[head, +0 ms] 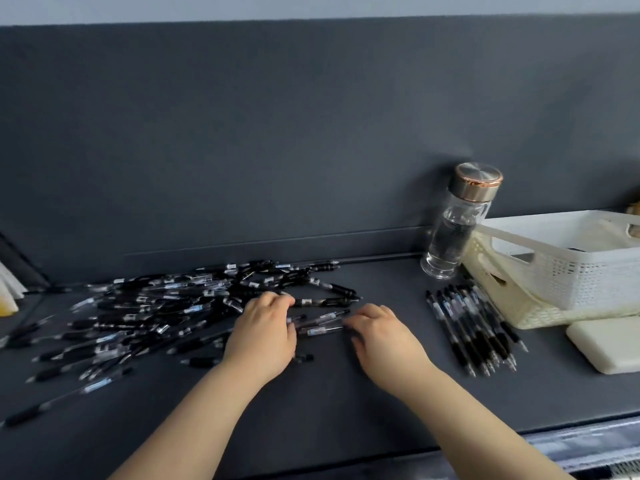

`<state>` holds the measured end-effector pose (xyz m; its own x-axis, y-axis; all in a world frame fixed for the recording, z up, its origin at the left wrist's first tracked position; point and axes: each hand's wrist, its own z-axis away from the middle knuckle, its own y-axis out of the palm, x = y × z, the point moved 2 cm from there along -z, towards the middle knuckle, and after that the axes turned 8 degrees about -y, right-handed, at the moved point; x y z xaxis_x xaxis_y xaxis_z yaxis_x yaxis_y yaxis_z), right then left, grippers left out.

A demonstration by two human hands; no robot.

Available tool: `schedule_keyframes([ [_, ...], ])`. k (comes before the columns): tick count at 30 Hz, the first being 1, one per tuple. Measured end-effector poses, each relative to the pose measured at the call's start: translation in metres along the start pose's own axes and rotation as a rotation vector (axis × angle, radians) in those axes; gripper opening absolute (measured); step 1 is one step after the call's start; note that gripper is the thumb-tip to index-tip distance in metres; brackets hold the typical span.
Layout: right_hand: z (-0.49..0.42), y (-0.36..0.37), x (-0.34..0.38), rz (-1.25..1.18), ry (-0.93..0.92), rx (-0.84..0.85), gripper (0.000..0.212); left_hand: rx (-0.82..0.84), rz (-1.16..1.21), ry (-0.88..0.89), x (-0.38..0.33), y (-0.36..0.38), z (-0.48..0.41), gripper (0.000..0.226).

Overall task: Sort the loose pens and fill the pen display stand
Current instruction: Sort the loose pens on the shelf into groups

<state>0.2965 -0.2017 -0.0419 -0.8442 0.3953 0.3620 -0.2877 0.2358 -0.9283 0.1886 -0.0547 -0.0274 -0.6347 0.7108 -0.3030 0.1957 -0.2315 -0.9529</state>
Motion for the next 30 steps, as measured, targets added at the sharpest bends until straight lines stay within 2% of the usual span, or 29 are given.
schedule_keyframes([
  [4,-0.021,0.014,0.023,0.016,-0.030,0.058,0.050,-0.027,-0.080,-0.041,0.043,-0.020,-0.010,0.058],
  [9,-0.036,0.028,0.046,0.039,-0.048,0.094,0.056,0.071,-0.182,-0.059,0.076,-0.034,-0.027,0.084],
  [15,-0.039,0.029,0.053,0.109,0.007,0.095,0.056,0.160,-0.289,-0.113,0.109,-0.039,-0.050,0.096],
  [17,-0.039,0.028,0.055,0.118,0.030,0.123,0.056,0.152,-0.306,-0.109,0.114,-0.040,-0.054,0.092],
  [23,-0.040,0.025,0.058,0.077,0.107,0.189,0.041,0.111,-0.273,-0.021,0.121,-0.042,-0.058,0.054],
  [30,-0.039,0.026,0.057,0.057,0.107,0.218,0.040,0.061,-0.258,0.081,0.127,-0.040,-0.056,0.043],
])
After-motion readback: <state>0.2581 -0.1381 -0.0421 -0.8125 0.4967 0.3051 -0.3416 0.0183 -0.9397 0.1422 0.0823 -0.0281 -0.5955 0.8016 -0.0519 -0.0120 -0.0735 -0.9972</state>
